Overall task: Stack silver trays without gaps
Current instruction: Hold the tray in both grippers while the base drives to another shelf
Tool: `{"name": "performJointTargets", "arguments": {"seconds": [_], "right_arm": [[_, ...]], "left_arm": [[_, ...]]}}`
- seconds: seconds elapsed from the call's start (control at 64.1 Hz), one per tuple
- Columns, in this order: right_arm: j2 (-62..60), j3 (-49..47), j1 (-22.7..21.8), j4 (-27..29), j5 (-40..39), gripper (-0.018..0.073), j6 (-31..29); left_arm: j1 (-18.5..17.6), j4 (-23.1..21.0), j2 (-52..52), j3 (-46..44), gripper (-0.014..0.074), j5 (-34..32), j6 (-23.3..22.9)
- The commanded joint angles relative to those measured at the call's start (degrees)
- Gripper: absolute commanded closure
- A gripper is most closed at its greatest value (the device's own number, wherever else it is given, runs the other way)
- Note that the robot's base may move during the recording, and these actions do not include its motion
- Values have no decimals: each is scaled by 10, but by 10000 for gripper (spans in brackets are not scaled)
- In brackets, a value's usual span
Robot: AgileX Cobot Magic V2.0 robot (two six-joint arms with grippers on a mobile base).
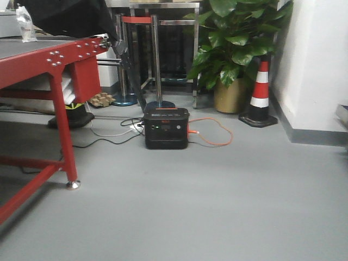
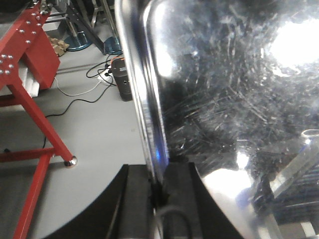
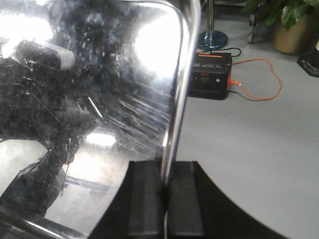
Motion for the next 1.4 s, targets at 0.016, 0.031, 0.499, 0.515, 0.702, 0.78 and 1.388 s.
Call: {"name": "performJointTargets", "arguments": {"seconds": [0.016,0.031,0.499,0.515,0.702,0.78,1.388], "right_arm": [[-10,-7,-1,-9,-35,637,-10],[-10,-7,-1,-9,-35,637,-10],[-10,-7,-1,-9,-35,637,-10],[-10,-7,-1,-9,-35,637,-10],[-10,-7,-1,-9,-35,637,-10],[-10,-7,-1,-9,-37,637,-10],[-10,-7,-1,-9,-40,637,-10]], "left_arm": [[-1,24,-4,-2,606,5,13],[-1,24,-4,-2,606,5,13],[0,32,-4,-2,606,5,13],[0,33,-4,-2,606,5,13],[0,35,-4,-2,606,5,13],[0,35,-4,-2,606,5,13],[3,37,-4,-2,606,5,13]]}}
